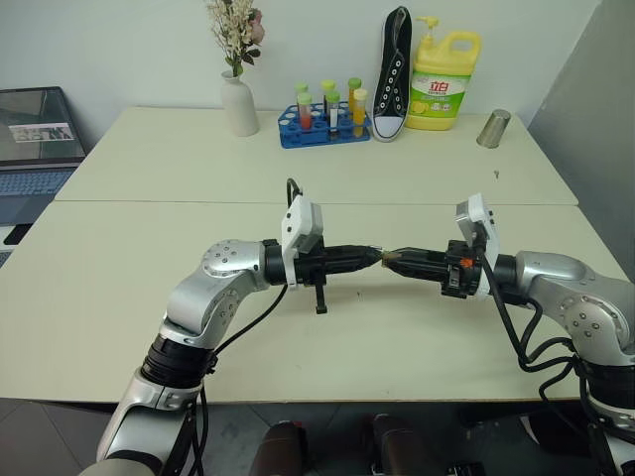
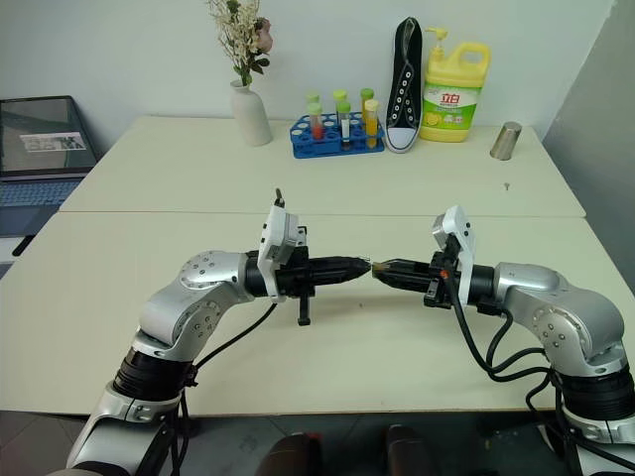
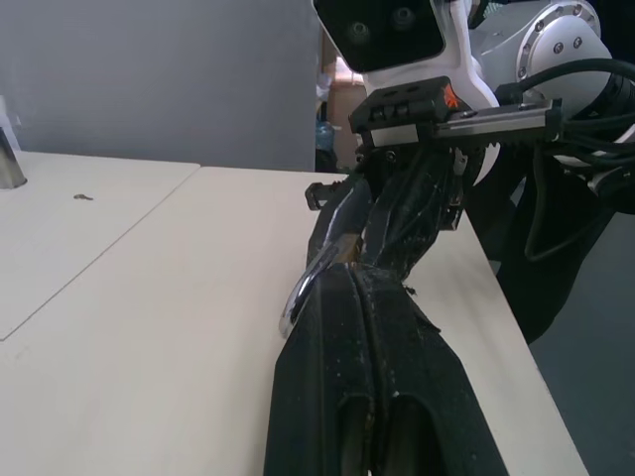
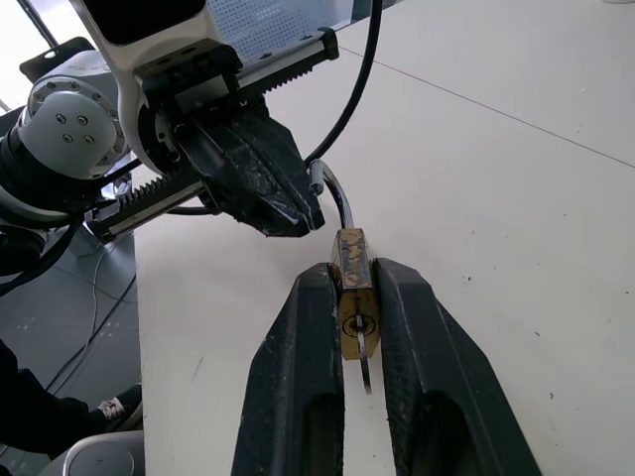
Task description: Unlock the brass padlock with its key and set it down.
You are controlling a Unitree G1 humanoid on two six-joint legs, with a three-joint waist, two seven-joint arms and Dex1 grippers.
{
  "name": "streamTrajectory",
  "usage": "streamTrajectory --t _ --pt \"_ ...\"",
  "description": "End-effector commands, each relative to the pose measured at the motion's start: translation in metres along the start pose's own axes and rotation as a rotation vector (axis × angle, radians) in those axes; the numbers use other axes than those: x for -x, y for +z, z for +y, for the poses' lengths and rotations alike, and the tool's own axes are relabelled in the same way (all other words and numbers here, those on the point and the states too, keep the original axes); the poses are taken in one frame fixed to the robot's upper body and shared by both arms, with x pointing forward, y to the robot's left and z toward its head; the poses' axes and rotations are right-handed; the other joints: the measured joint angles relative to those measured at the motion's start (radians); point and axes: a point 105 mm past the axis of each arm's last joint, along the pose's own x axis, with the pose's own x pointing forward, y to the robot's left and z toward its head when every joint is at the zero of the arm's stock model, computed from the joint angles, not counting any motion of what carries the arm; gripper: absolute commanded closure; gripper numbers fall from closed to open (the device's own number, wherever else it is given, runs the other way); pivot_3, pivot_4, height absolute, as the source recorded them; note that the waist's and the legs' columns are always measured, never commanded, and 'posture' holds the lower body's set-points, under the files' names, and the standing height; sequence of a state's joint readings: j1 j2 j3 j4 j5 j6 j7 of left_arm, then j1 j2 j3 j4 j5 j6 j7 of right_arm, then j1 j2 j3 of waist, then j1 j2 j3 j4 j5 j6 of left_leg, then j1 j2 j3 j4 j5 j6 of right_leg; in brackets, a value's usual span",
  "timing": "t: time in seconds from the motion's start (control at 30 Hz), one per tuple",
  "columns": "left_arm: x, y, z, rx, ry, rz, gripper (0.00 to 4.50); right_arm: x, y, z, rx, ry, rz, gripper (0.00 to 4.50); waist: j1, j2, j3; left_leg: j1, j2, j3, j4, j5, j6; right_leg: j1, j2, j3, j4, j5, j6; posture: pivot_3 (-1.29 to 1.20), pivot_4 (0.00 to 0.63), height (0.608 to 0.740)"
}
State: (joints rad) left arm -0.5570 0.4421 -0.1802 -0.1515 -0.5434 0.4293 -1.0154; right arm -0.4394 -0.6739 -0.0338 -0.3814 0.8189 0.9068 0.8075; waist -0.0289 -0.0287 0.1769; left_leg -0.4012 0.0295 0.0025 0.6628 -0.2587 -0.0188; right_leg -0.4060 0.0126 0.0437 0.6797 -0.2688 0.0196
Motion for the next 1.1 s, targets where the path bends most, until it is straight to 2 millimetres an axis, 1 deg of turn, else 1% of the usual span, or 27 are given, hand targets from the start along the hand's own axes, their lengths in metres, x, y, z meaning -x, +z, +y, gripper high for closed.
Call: streamTrajectory --t 0.03,0.47,0.6,0.67,0.73,0.77,0.8,0.87,0.9,0.93,1.0,1.07,1.1 --pt "0.001 0.012 0.003 -0.047 0.007 -0.028 4.5 0.001 0.005 0.005 0.029 0.02 -0.013 4.35 0.0 0.0 0.0 0.0 0.0 0.0 0.0 0.0 0.0 0.0 0.0 0.0 0.0 0.0 0.0 0.0 0.15 0.74" --pt "0.004 0.012 0.004 -0.077 0.013 -0.014 4.5 0.001 0.005 0.004 0.027 0.02 -0.014 4.35 0.0 0.0 0.0 0.0 0.0 0.0 0.0 0.0 0.0 0.0 0.0 0.0 0.0 0.0 0.0 0.0 0.15 0.74" --pt "0.012 0.018 0.004 -0.166 0.038 -0.007 4.5 0.002 0.006 0.001 -0.002 -0.001 -0.03 4.35 0.0 0.0 0.0 0.0 0.0 0.0 0.0 0.0 0.0 0.0 0.0 0.0 0.0 0.0 0.0 0.0 0.15 0.74" --pt "0.025 0.018 0.003 -0.279 0.022 0.035 4.5 0.003 0.006 -0.003 -0.042 -0.021 -0.037 4.35 -0.002 0.0 0.0 0.0 0.0 0.0 0.0 0.0 0.0 0.0 0.0 0.0 0.0 0.0 0.0 0.0 0.15 0.74" --pt "0.04 0.01 0.004 -0.457 0.006 0.118 4.13 0.003 0.004 -0.004 -0.076 -0.029 -0.031 4.35 -0.003 0.001 0.0 0.0 0.0 0.0 -0.001 0.0 0.0 0.0 0.0 0.001 0.0 0.0 0.0 0.0 0.15 0.74" --pt "0.046 0.007 0.004 -0.518 0.002 0.147 3.95 0.003 0.003 -0.004 -0.089 -0.033 -0.024 4.35 -0.002 0.001 0.0 0.0 0.001 0.0 -0.001 0.0 0.0 0.0 0.0 0.001 0.0 0.0 -0.001 0.0 0.15 0.74" --pt "0.051 0.006 0.005 -0.541 0.007 0.155 3.57 0.002 0.002 -0.005 -0.102 -0.039 -0.019 4.35 0.0 0.001 0.0 0.0 0.0 0.0 -0.001 0.0 0.0 0.0 0.0 0.0 0.0 0.0 -0.001 0.0 0.15 0.74" --pt "0.056 0.006 0.004 -0.581 -0.002 0.154 3.09 0.002 0.0 -0.005 -0.133 -0.044 -0.012 4.35 0.0 0.001 0.001 0.0 0.0 0.0 -0.001 0.0 0.0 0.0 0.0 0.0 0.0 0.0 -0.001 0.0 0.15 0.74" --pt "0.06 0.002 0.001 -0.647 -0.031 0.183 2.66 0.001 -0.003 -0.006 -0.162 -0.052 -0.007 4.35 0.0 0.001 0.001 0.0 0.0 0.001 -0.001 0.0 0.0 0.0 -0.001 0.001 0.0 0.0 -0.001 0.0 0.15 0.74" --pt "0.062 -0.002 -0.001 -0.682 -0.05 0.202 2.46 0.0 -0.005 -0.006 -0.196 -0.055 -0.004 4.35 0.0 0.0 0.001 0.0 0.0 0.001 -0.001 0.0 0.0 0.0 -0.001 0.001 0.0 0.0 -0.001 0.0 0.15 0.74" --pt "0.065 -0.008 -0.003 -0.719 -0.068 0.218 1.82 -0.002 -0.009 -0.006 -0.263 -0.06 0.004 4.35 0.001 0.0 0.001 0.0 0.0 0.001 -0.001 0.0 0.0 0.0 -0.001 0.001 -0.001 0.0 -0.001 0.0 0.15 0.74" --pt "0.068 -0.015 -0.01 -0.777 -0.118 0.23 1.17 -0.007 -0.017 -0.005 -0.352 -0.064 0.017 4.35 0.001 0.001 0.001 0.0 0.0 0.001 -0.001 0.0 0.0 0.0 -0.001 0.001 -0.001 0.0 -0.001 0.0 0.15 0.74" --pt "0.069 -0.018 -0.013 -0.799 -0.136 0.233 0.92 -0.008 -0.02 -0.005 -0.382 -0.065 0.022 4.35 0.0 0.0 0.001 0.0 0.0 0.001 -0.001 0.0 0.0 0.0 -0.001 0.001 -0.001 0.0 -0.001 0.0 0.15 0.74"
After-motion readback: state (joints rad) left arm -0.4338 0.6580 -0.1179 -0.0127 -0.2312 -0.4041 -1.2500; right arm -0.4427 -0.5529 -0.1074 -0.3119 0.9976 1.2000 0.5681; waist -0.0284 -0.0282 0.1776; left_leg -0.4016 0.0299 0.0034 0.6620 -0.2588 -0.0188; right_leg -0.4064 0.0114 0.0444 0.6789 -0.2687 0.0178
